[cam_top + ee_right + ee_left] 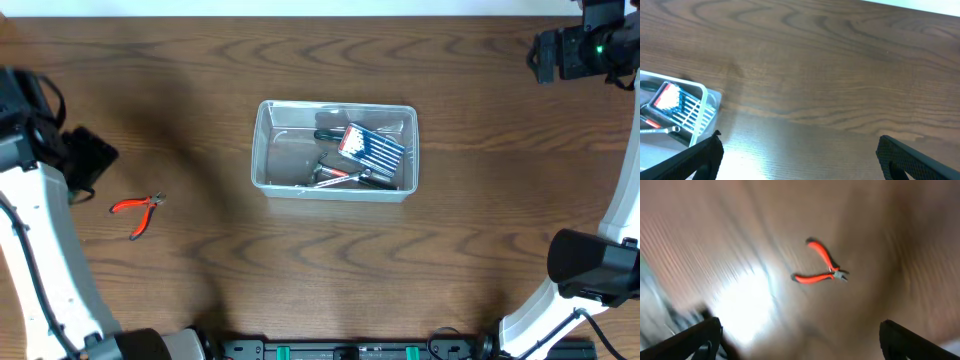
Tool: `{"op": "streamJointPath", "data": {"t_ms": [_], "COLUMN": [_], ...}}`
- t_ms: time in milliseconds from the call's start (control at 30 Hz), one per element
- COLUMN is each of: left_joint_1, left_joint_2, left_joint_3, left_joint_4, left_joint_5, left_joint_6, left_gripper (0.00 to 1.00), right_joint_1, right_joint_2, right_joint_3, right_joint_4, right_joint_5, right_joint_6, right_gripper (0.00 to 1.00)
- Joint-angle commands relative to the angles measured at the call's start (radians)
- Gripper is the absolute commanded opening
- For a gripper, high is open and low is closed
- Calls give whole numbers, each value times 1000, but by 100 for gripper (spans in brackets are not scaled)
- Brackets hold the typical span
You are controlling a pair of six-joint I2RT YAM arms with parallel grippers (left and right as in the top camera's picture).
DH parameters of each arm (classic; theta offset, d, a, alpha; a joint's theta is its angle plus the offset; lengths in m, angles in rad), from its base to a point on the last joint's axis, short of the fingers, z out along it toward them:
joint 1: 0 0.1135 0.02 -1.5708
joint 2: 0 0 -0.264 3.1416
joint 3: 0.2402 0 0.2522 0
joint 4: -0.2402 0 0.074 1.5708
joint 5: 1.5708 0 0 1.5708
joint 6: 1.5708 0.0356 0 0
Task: Pack container
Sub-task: 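Move the left gripper to the red-black pliers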
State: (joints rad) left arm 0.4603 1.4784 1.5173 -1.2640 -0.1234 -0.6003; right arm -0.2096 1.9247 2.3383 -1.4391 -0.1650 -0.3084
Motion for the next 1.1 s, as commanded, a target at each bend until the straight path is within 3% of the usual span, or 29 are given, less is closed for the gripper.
{"op": "streamJointPath", "data": {"t_ms": [0,167,500,933,1067], "left_joint_1": [41,47,47,47,47], "left_joint_2": [24,88,359,505,505], "left_joint_3": [-106,-211,-221,-221,-221], "left_joint_4": [67,223,306,417,482], "left_joint_5": [101,113,118,134,134], "left_joint_6": [-352,-386,-506,-503,-430], "left_gripper": [98,99,98,99,99], "right_joint_1": [2,2,2,2,2], "right_joint_2": [-22,-22,-22,-22,-22], "right_joint_3": [14,14,14,14,14], "right_joint_4": [-13,-43,-109,-137,-142], "right_joint_5": [-8,-8,-8,-8,-7], "right_joint_6": [-14,-14,-13,-2,-2], "right_gripper": [99,99,99,99,99]}}
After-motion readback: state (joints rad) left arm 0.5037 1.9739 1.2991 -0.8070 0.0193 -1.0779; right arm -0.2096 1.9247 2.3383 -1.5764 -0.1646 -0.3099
